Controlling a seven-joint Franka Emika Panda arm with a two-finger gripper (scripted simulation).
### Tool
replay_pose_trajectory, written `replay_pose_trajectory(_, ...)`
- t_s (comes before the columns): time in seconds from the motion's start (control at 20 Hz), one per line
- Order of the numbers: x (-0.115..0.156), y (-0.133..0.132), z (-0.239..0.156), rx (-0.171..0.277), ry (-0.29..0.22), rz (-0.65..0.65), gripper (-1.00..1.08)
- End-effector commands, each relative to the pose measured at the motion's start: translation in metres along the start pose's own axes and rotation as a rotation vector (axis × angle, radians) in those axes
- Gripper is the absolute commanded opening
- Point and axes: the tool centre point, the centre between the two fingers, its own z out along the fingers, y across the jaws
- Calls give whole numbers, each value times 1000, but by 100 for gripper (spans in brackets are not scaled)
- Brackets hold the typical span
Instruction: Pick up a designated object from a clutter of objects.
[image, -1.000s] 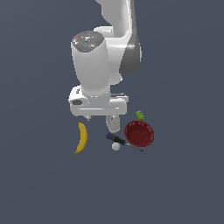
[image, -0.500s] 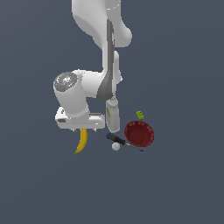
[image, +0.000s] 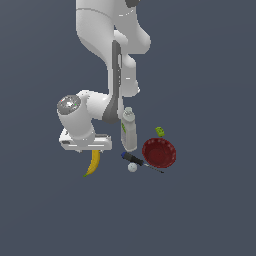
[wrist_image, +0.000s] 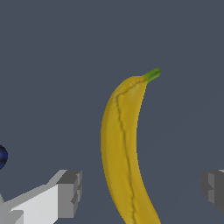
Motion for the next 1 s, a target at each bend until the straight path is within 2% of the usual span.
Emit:
replay_pose_trajectory(0.0,0,2,3,-1,1,-1,100)
replay_pose_trajectory(0.25,-1,1,7,0,0,0,100)
replay_pose_trajectory(0.7,-2,2,46,-1,1,-1,100)
replay_pose_trajectory(0.95,-1,2,53,-1,1,-1,100)
